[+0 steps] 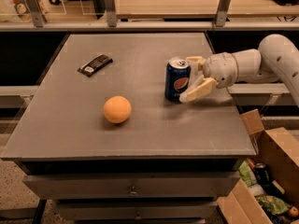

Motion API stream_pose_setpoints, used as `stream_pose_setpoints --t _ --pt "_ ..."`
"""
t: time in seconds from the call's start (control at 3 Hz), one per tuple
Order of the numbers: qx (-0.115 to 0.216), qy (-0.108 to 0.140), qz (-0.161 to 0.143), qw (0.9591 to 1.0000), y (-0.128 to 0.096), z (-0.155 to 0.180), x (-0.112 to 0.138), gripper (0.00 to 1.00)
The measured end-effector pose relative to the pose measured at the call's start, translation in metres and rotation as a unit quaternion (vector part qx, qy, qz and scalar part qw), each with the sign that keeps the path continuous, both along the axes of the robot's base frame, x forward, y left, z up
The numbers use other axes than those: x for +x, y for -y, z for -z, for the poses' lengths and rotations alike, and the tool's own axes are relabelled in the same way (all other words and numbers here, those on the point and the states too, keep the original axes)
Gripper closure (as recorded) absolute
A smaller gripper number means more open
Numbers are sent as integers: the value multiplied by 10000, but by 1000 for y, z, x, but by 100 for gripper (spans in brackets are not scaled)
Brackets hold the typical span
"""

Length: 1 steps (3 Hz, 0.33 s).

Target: Place pepsi can upright

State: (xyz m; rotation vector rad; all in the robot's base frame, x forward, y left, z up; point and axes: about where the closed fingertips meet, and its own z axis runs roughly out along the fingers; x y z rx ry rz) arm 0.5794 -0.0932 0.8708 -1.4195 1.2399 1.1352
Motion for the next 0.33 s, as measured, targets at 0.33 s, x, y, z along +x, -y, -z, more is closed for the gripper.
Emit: stream_pose_setpoints --t 0.33 --pt "1 0 -1 10000 0 0 0 0"
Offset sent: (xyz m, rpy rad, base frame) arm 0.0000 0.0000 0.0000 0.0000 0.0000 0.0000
